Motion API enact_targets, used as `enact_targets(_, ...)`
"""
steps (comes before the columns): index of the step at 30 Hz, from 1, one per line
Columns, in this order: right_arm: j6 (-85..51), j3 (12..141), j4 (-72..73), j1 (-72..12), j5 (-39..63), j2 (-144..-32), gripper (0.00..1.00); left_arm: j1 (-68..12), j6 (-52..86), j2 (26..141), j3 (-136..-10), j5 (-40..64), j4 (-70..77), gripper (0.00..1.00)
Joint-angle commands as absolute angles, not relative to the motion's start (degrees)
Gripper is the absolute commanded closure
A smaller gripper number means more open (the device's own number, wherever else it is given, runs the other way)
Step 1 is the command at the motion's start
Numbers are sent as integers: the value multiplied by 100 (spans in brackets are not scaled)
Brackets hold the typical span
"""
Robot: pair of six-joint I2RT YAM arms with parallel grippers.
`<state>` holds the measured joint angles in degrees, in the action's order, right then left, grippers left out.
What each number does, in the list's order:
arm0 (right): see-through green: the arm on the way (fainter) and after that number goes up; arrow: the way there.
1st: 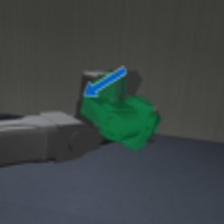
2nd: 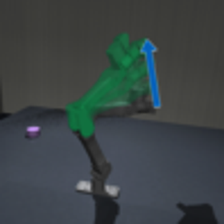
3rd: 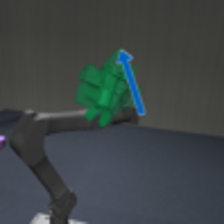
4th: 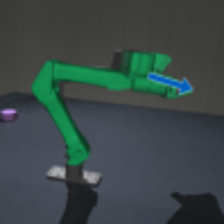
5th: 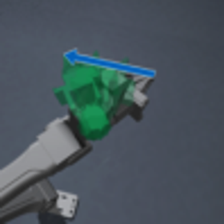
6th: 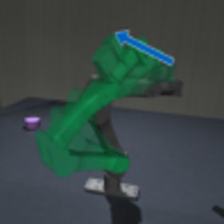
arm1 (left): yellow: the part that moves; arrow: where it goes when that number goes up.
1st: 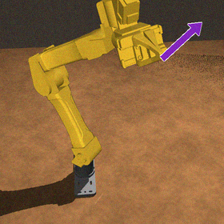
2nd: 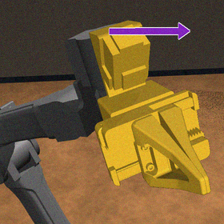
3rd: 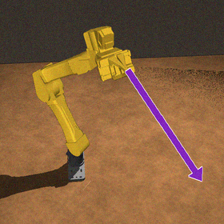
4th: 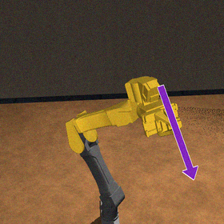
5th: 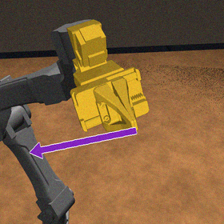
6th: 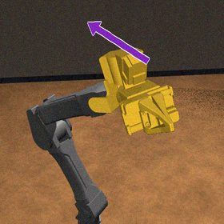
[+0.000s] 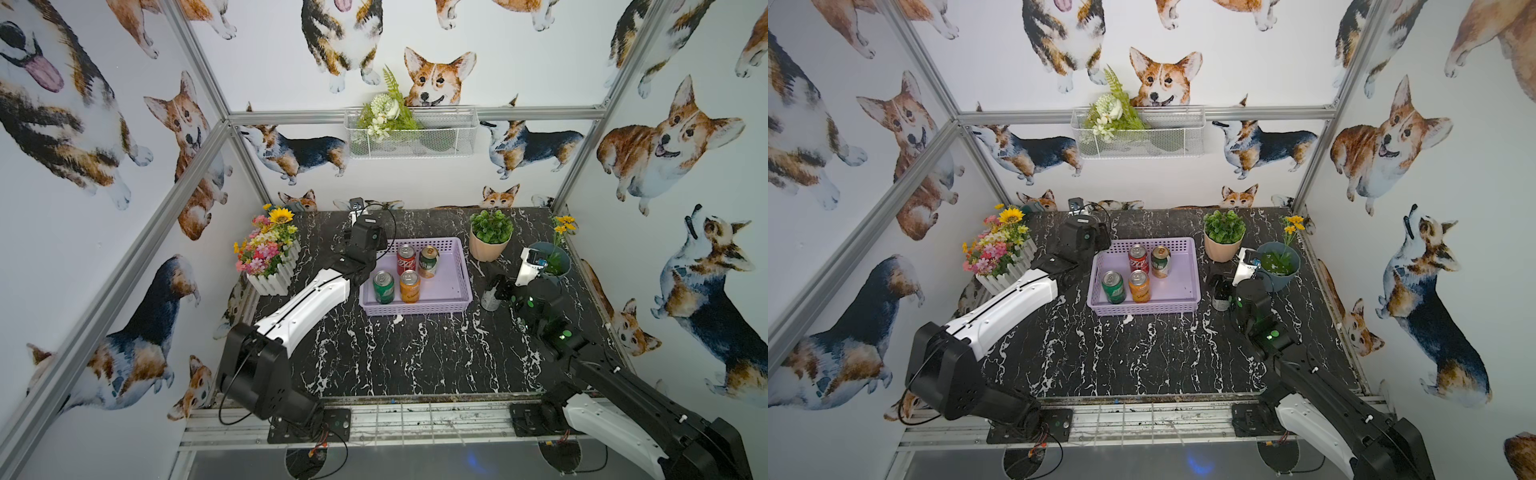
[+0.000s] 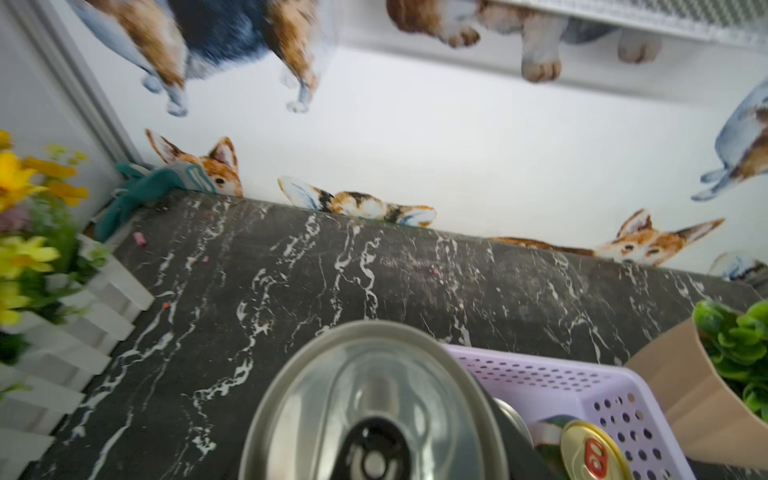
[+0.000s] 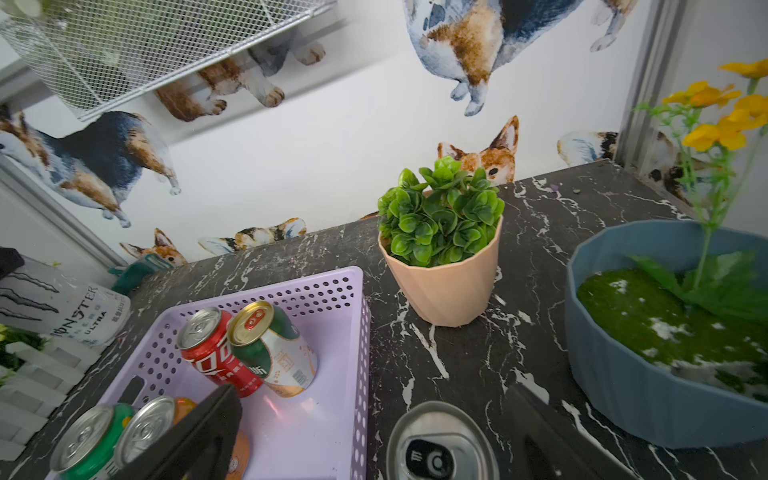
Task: Take out the drinks from the basket
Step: Pick up the drink from the basket, then place the drink at the center of the board.
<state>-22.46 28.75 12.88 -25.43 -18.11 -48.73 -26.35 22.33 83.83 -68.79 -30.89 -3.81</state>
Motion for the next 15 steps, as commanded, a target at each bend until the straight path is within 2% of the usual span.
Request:
enact_targets(1,-2183,2985,1548,-2551,-1149,-4898,0,-2615,2315,7903,-6719,-4376,-816,100)
enact_targets(7,-2182,3075,1610,-2822,-1177,-5090,1,-2039,3637,7257,-5627,-4790,-1532,100)
enact_targets(11,-2016,3178,1623,-3156,-1092,-5392,1,-1421,3917,7451,-4997,-3952,-1101,100)
enact_targets(15,-2047,3308,1629,-3384,-822,-5777,2,-1266,4005,7960,-4854,-3685,-738,100)
